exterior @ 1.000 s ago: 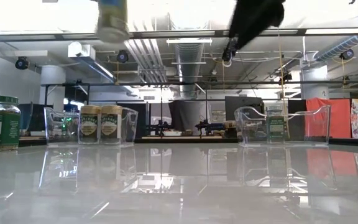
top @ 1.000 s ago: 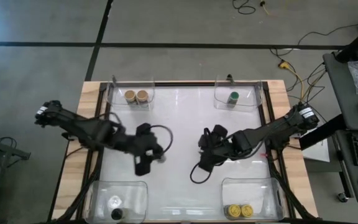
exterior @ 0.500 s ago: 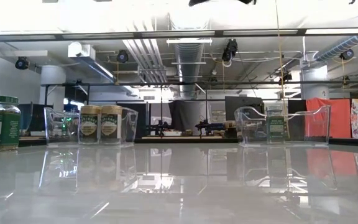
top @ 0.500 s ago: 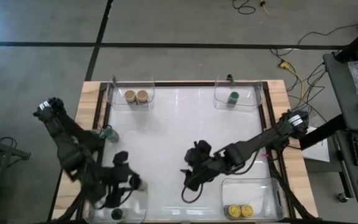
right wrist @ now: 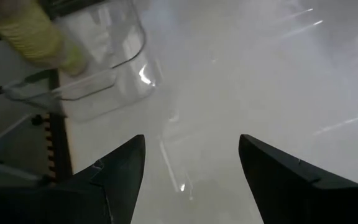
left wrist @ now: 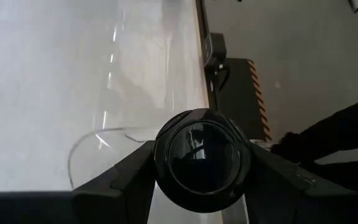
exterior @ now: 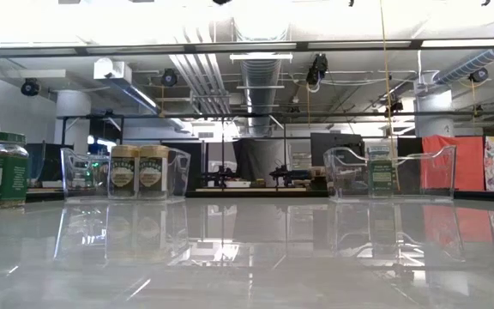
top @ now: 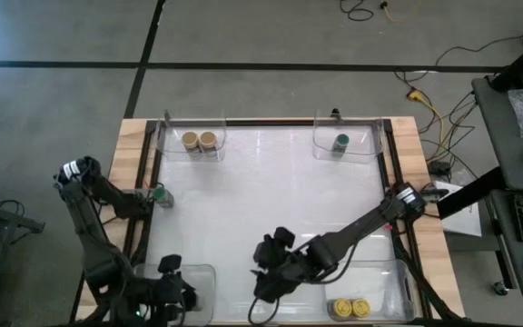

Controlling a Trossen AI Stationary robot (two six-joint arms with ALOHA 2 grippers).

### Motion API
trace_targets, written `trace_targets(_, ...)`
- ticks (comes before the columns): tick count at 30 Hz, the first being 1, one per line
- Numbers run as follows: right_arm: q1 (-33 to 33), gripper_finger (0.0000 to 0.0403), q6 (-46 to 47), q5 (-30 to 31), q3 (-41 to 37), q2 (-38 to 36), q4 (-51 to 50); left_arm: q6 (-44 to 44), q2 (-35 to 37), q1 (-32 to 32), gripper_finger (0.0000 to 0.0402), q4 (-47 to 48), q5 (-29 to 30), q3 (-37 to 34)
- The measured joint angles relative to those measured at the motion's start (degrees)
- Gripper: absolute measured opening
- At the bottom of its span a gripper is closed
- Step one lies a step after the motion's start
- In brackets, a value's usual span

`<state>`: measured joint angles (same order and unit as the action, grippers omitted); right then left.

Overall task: Sort spices by type
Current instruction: Put the black seasoning bottle into the bottom left transparent bin

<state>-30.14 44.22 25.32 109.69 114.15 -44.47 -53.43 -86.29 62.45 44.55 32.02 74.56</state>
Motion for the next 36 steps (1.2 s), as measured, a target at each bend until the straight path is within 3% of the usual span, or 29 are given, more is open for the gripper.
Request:
trace_targets(7,-2.61,0.0249,1.33,0.24,2.12,1.22,-1.45,-7.92,-6.64,2.57,0.0194,-0.15,0.3,0.31)
trace_targets(15,-5.38,0.0249,2.73,0.24,2.45,0.7,-5.33,-12.18,-13.49,4.81,0.0194,-0.95,4.56,0.7)
trace_targets(25,-12.57,0.0249,11.78,1.72,2.45,0.92,-5.9,-13.7,-14.71,4.99,0.0194,0.18,3.72,0.68)
trace_targets(36,-13.36,0.0247,14.33,1.88,2.45,0.96,-6.34,-16.74,-15.79,5.12,0.0194,0.16,1.79,-0.13)
